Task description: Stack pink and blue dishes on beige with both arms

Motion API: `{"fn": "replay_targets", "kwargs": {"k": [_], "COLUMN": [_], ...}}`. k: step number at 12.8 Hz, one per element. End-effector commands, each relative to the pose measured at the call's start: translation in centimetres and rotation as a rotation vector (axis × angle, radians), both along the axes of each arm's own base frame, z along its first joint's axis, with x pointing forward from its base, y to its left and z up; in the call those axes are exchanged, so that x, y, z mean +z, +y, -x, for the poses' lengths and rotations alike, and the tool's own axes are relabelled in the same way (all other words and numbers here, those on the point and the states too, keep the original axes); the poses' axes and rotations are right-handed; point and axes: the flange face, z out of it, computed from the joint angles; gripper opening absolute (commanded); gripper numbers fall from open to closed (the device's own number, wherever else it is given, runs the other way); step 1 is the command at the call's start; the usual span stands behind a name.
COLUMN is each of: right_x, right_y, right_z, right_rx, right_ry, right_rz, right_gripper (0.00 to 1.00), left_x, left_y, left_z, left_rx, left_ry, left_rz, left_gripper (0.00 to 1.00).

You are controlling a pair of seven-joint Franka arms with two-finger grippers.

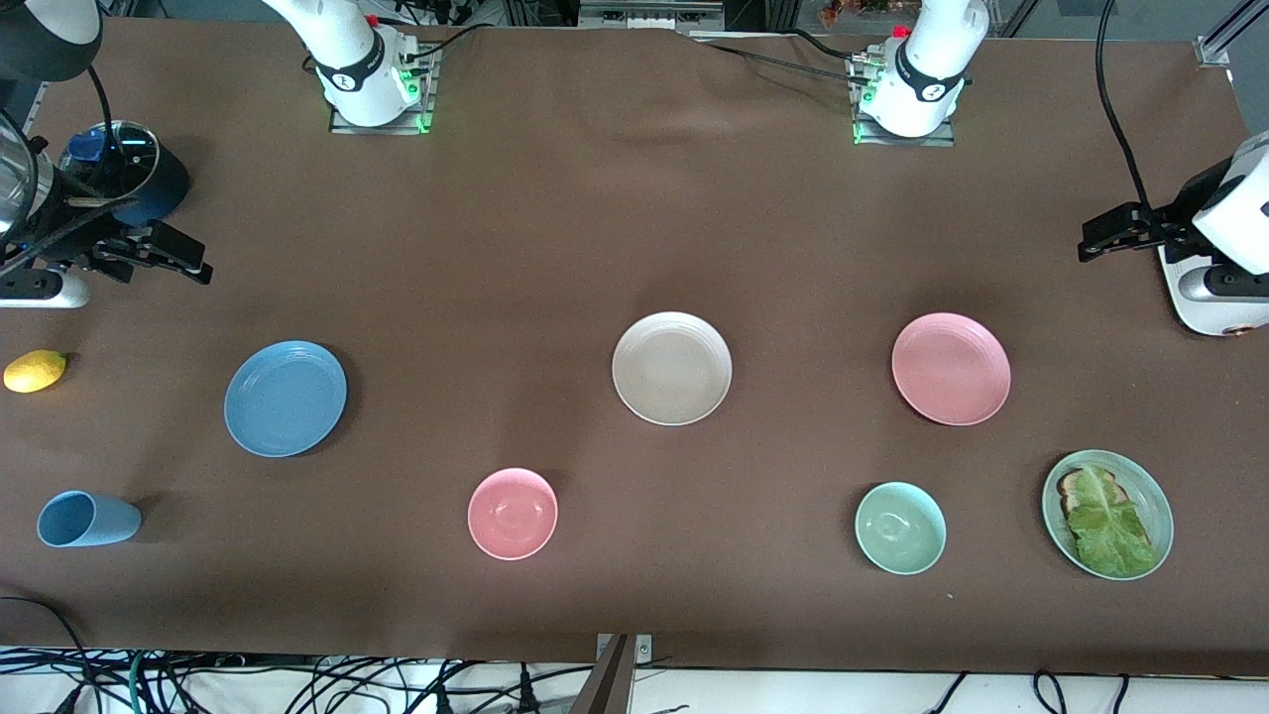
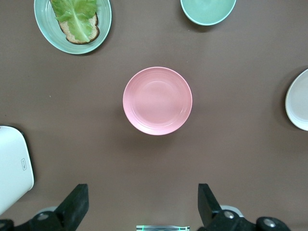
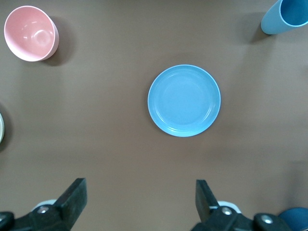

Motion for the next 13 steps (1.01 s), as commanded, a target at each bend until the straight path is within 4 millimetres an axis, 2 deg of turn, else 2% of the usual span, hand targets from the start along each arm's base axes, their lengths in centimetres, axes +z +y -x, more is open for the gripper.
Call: {"fn": "replay_targets", "kwargs": {"k": [1,13], "right_x": [0.15,0.00], "right_y": [-0.11,-0.87], "right_z": [0.43,0.25], "right_rx": [0.005,-0.009], "right_ry": [-0.003,-0.009], "right_rz": [-0.016,-0.016], "right_gripper": [1.00,1.00], "left_x": [0.49,0.49], "left_y": [-0.25,-0.33], "left_z": [-0.36,-0.36], "left_rx": [0.009,0.007], "left_ry": [-0.004,-0.004], "left_rz": [0.019,0.019], "left_gripper": [1.00,1.00]}}
